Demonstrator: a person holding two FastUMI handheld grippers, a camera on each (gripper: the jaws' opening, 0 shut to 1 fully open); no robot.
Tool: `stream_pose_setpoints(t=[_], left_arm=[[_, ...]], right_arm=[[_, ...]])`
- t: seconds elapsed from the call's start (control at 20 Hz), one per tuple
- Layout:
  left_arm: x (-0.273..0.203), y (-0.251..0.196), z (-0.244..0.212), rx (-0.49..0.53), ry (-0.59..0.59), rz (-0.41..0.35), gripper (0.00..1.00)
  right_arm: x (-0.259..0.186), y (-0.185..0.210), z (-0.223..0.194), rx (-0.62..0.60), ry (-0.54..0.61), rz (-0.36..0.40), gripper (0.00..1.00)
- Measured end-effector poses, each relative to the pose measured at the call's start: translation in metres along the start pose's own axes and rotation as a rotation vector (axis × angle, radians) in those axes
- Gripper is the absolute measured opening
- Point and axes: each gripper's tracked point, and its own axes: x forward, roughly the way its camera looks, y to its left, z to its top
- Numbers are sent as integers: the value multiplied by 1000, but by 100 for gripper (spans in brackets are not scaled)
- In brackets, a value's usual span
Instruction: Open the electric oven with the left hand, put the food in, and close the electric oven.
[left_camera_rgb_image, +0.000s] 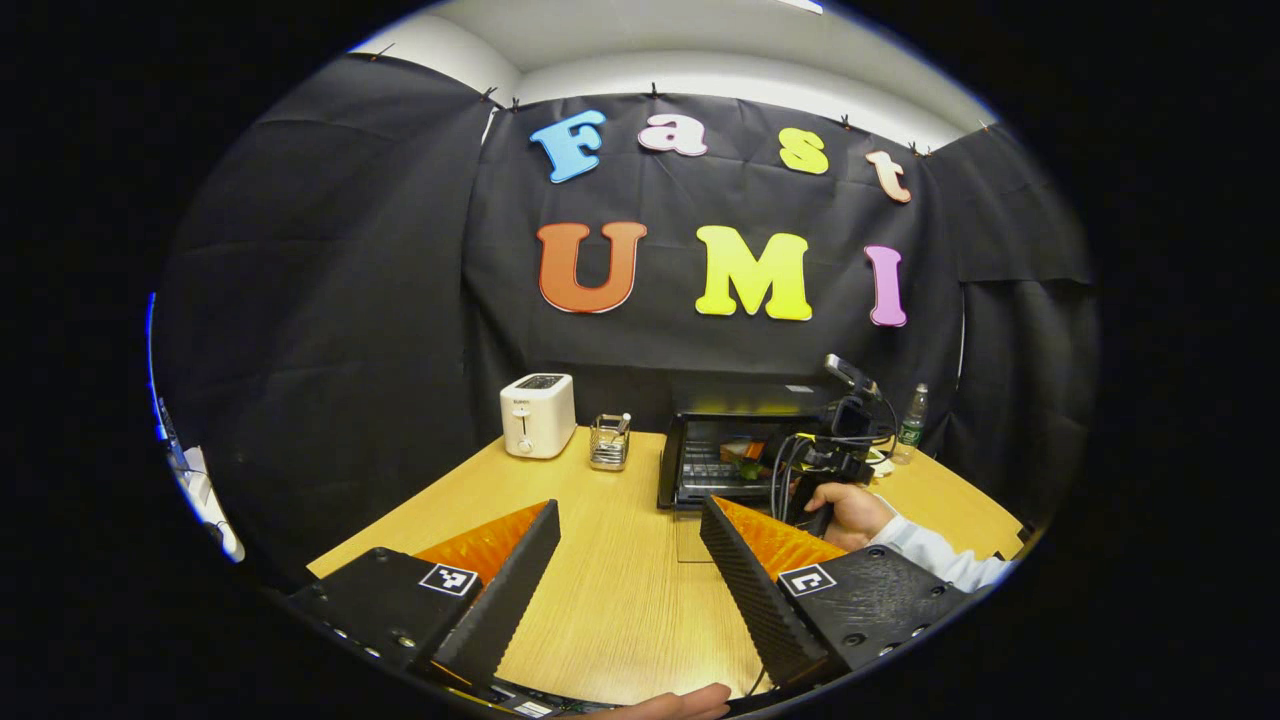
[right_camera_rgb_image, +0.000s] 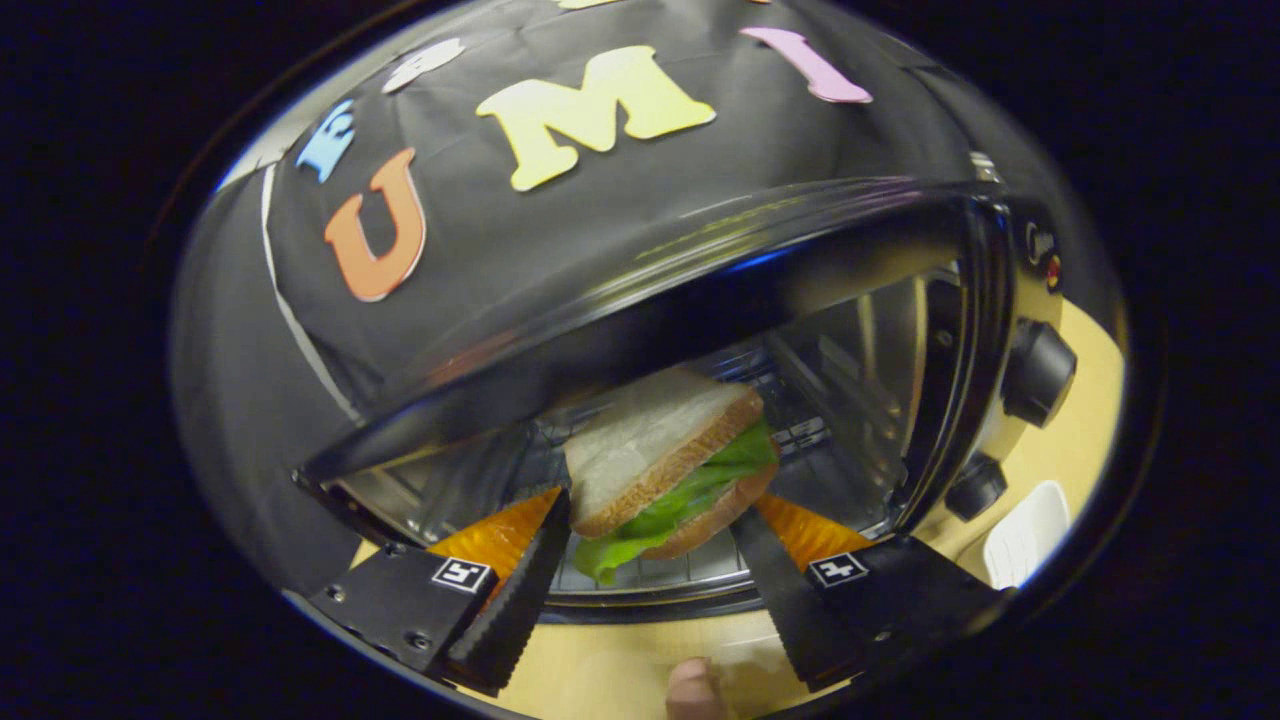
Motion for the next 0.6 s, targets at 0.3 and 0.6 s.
stream_pose_setpoints(t=[0.3, 0.6], left_arm=[[0, 1, -23, 26, 51, 31, 93], [19, -29, -47, 3, 103, -30, 94]], right_arm=[[-30, -4, -19, -150, 126, -27, 95], [-95, -15, -8, -223, 82, -10, 96]])
